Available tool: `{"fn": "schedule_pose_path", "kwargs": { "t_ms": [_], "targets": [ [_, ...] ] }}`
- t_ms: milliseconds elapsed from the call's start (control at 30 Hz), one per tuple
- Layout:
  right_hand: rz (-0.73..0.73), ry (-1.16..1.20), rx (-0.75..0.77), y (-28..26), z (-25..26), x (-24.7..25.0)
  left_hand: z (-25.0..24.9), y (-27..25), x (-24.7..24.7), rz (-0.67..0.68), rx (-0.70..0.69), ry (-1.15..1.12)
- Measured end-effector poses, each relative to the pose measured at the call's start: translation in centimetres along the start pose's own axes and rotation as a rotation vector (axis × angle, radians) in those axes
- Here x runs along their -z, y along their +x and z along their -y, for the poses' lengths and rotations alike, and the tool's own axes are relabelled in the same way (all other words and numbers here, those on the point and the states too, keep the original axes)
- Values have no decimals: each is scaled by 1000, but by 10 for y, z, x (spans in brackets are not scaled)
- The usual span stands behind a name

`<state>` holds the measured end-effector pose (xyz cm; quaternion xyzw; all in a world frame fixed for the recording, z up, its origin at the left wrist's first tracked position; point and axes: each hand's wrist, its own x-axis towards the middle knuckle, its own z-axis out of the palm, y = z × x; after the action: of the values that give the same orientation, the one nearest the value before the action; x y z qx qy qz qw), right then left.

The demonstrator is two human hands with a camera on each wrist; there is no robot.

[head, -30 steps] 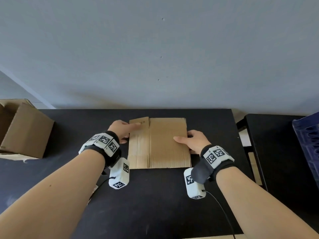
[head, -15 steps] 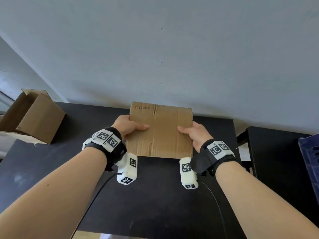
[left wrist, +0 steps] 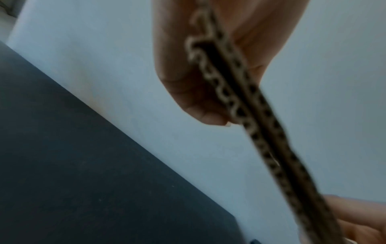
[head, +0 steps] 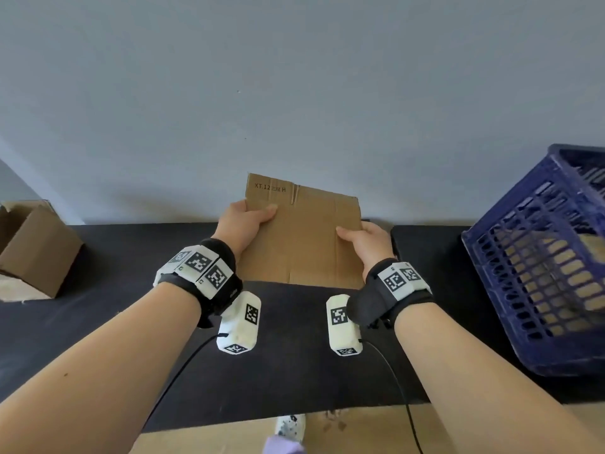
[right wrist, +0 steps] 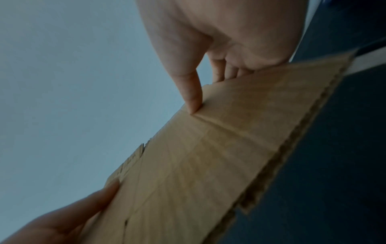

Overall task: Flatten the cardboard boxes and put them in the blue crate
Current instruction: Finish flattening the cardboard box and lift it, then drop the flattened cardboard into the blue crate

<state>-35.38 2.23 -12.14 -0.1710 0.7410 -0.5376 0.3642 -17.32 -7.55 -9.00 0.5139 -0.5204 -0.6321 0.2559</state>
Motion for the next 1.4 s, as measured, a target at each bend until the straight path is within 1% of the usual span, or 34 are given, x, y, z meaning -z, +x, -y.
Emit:
{"fn": "schedule_pose_path", "kwargs": {
  "t_ms": [167,267,367,500,667,733,833,933,1000,1100,1233,1333,1400],
  "targets": [
    [-91,49,146,-56,12,40,-5,-57,-20,25,-106,-80],
    [-154,80,177,-88,15,72,-9,-83,-38,78,-166,-100],
    [-208,101,189,-114,20,105,-15,-106,-60,100,-246,-71],
    [-289,141,241,-137,31,146,-34,-129,-95,88,-368,-30],
    [-367,160,332,-147,50,204,-63,-148,-150,91,-558,-8],
    [-389,162,357,-145,57,232,-73,-153,-177,118,-598,3],
    [-411,148,413,-135,71,286,-91,-157,-229,173,-599,-22],
    [-436,114,478,-118,86,357,-112,-161,-294,208,-611,-16],
    [-451,94,494,-101,95,410,-126,-164,-345,238,-630,18],
    [-471,103,501,-77,106,489,-148,-167,-425,302,-638,113],
    [-483,78,480,-46,119,578,-172,-163,-521,342,-597,197],
    [-490,43,436,-11,121,624,-178,-153,-575,338,-543,224],
    [-453,2,387,14,121,643,-175,-141,-599,316,-492,257]
  ]
}}
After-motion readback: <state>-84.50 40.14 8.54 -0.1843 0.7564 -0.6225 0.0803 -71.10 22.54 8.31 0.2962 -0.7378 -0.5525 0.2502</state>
